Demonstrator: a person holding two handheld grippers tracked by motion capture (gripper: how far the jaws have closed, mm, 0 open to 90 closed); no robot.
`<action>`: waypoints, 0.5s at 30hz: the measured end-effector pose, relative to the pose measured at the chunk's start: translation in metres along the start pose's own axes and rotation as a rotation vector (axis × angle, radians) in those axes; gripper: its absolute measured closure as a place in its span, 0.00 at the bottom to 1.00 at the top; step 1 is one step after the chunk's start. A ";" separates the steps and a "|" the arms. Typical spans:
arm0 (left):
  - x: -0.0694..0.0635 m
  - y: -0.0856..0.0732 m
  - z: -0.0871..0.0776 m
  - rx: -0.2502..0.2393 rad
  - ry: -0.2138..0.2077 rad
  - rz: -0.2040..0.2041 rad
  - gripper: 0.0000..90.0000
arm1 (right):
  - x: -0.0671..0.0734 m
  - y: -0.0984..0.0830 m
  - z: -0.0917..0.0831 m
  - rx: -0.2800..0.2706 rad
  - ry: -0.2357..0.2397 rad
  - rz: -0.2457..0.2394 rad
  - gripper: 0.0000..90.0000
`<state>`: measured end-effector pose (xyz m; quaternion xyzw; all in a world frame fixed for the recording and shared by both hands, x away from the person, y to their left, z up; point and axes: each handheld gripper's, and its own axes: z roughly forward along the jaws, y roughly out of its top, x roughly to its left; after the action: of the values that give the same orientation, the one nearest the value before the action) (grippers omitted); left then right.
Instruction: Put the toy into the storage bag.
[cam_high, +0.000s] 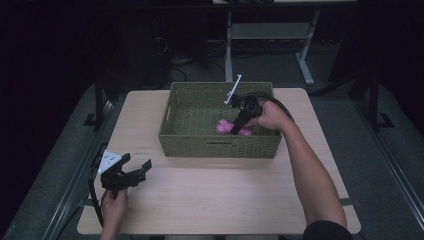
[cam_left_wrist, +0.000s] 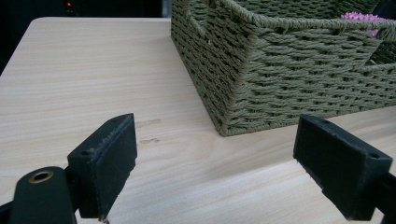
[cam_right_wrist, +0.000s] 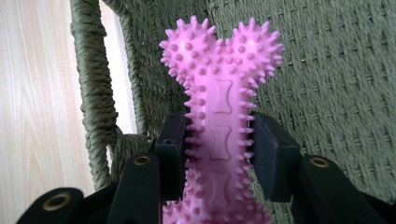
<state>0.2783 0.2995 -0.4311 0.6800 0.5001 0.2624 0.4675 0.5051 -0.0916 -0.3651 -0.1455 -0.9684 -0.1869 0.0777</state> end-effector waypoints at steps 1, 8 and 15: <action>0.000 0.000 0.000 0.000 0.001 -0.001 0.14 | 0.000 -0.001 0.001 -0.002 0.000 -0.001 0.64; 0.000 0.000 0.000 0.000 0.002 -0.004 0.14 | -0.003 -0.005 0.005 0.005 0.005 0.013 0.64; 0.000 0.000 0.000 0.000 0.002 -0.005 0.14 | -0.004 -0.008 0.007 -0.002 0.007 0.019 0.64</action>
<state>0.2784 0.2997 -0.4313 0.6785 0.5023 0.2622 0.4676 0.5057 -0.0967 -0.3752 -0.1539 -0.9666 -0.1875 0.0827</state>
